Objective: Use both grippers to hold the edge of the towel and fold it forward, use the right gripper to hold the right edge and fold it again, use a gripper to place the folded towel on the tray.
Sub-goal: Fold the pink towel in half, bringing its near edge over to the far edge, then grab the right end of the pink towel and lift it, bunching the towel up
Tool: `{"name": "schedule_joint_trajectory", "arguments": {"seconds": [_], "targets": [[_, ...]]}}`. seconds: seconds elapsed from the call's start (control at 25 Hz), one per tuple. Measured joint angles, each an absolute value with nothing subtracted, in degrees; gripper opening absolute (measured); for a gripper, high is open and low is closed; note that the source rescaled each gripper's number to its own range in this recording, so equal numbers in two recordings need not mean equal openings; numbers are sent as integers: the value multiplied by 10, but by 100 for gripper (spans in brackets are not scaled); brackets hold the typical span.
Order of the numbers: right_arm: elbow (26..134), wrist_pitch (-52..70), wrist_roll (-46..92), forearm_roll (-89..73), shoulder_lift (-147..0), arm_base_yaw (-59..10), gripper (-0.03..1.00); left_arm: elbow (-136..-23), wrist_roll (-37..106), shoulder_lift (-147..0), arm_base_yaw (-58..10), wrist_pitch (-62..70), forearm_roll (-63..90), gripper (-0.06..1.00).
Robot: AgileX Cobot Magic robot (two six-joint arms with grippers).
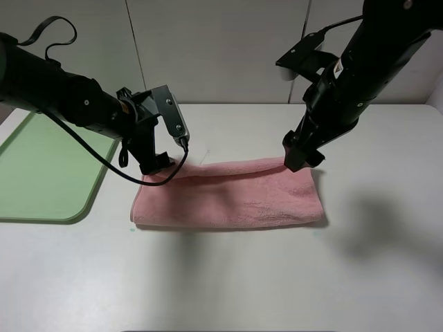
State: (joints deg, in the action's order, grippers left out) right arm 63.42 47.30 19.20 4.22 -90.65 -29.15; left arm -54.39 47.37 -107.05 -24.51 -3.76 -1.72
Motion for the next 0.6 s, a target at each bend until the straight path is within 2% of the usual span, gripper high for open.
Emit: {"name": "schedule_joint_trajectory", "arguments": {"seconds": [0.24,0.6], "targets": [[634,500,147,40,-844,-292,100,-544,474,-1070,-208,-46,-17,100],[634,518,91,40,-751,-292,100,-544,401,-974,-207,-18,9,100]]}}
